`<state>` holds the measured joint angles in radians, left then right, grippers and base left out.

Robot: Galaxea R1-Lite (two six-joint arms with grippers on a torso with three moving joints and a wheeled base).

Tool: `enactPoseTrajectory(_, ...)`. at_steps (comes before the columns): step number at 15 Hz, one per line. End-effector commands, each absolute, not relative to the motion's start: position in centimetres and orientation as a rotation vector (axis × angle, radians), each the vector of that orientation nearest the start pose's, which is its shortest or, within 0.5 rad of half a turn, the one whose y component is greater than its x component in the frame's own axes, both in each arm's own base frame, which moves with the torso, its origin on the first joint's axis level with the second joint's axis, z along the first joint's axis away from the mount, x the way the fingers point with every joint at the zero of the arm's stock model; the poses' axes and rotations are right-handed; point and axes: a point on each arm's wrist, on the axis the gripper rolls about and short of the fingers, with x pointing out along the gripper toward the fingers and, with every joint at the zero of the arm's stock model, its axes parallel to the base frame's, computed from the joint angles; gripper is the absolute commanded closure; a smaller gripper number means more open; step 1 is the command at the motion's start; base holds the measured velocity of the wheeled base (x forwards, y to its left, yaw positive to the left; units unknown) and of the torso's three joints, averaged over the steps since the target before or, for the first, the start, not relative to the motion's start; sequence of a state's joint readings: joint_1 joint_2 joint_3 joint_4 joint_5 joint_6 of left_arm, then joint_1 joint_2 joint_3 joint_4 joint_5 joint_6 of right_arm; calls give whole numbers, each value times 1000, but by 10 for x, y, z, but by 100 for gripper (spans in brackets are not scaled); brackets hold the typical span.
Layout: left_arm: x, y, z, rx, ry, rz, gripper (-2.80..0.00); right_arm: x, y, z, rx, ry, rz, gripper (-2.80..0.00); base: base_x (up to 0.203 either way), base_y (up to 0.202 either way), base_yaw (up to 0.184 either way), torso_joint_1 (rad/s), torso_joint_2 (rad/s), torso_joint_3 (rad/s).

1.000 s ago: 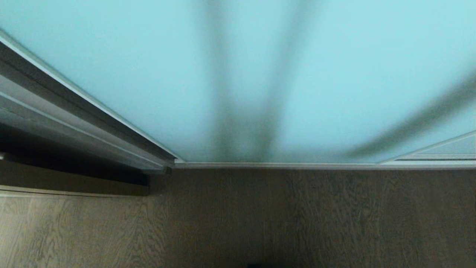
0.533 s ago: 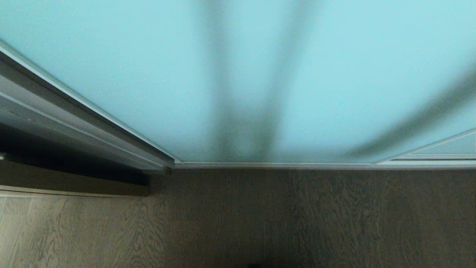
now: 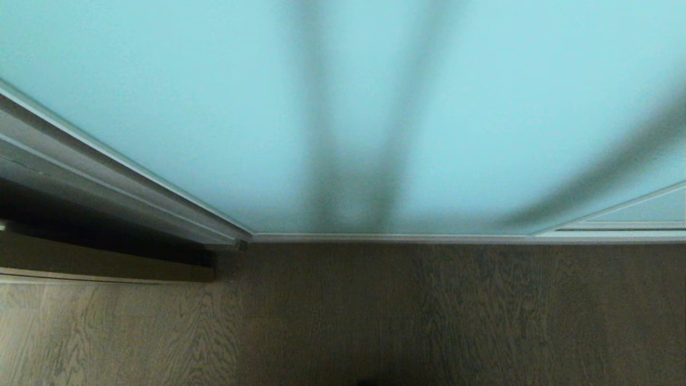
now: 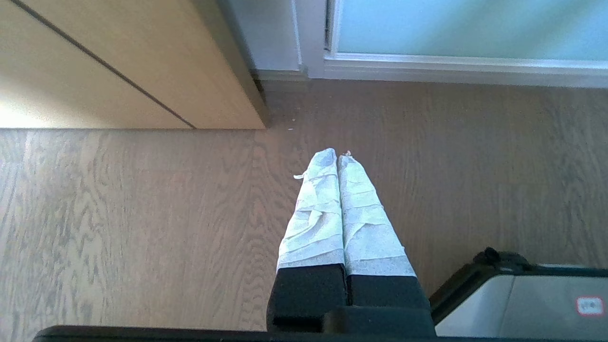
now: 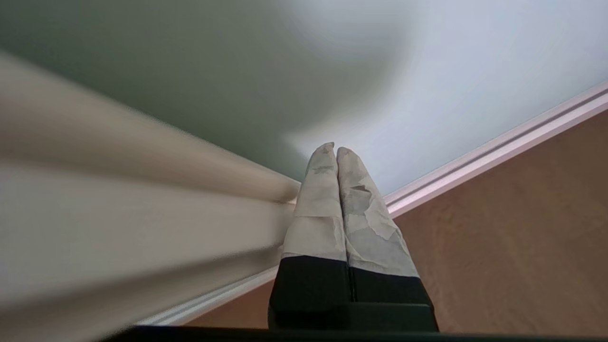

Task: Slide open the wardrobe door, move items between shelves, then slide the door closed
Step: Close the door

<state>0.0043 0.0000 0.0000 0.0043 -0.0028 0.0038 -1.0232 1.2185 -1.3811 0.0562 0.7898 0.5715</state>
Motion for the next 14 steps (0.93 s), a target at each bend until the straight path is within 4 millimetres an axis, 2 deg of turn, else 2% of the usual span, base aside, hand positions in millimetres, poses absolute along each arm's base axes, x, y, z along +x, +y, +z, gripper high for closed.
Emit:
enactPoseTrajectory(1,-23,0,75,5,8,2,0,89,-117,397,474,-139,-204,0,0,0,0,0,0,0)
enactPoseTrajectory(14,-23,0,75,5,8,2,0,85,-114,398,466,-148,-218,0,0,0,0,0,0,0)
